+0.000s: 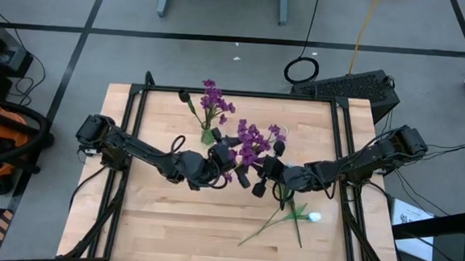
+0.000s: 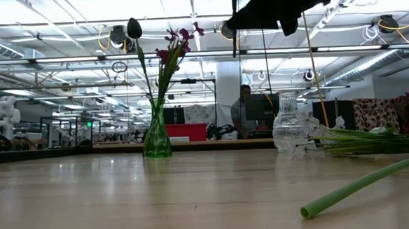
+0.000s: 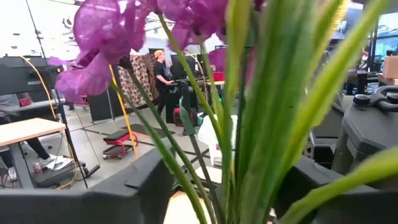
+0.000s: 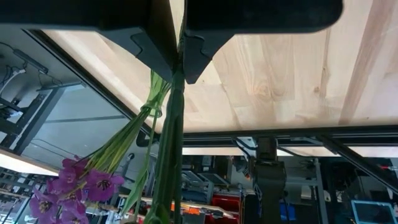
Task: Sort flowers into vase by color
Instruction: Put the purple flowers into the green vase
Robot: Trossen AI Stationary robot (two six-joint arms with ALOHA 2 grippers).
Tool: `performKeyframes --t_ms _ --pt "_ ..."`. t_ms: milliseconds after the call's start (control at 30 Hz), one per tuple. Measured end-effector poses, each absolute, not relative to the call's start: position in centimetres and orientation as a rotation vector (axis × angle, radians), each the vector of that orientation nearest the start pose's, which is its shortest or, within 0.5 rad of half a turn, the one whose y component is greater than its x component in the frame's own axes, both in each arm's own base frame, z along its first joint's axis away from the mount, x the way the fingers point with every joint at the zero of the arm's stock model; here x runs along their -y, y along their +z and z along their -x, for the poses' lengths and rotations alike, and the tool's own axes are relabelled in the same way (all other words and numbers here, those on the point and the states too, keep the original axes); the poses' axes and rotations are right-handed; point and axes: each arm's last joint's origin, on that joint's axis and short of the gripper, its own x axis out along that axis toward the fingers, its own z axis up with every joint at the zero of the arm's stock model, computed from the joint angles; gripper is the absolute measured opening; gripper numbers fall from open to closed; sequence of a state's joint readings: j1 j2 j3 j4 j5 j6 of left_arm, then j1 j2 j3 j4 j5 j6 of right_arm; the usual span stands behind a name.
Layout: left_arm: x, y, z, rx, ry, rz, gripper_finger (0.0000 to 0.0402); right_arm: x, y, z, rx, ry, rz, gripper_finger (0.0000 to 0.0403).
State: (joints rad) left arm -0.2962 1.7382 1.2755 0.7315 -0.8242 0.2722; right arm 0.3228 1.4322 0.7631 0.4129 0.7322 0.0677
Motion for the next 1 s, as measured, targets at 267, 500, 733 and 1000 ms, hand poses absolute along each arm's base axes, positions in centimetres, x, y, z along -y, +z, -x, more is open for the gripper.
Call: performKeyframes --t_ms 267,500,733,1000 --pt "10.5 33.1 -38.0 0.129 0.576 -0.177 0.0139 -7.7 23.7 -29.0 -0.209 -0.414 0.064 0.0003" --pt "10.8 33.2 -37.8 0.122 0.574 -0.206 0.0089 -7.7 23.8 -29.0 -0.208 -0.414 0.063 0.0004" --pt "10.8 33.2 -37.8 0.116 0.564 -0.218 0.0043 -7.7 23.7 -29.0 -0.209 -0.41 0.063 0.0004" --pt "10.9 33.3 -37.8 0.125 0.523 -0.227 0.0016 -7.7 23.8 -29.0 -0.204 -0.411 0.05 0.0018"
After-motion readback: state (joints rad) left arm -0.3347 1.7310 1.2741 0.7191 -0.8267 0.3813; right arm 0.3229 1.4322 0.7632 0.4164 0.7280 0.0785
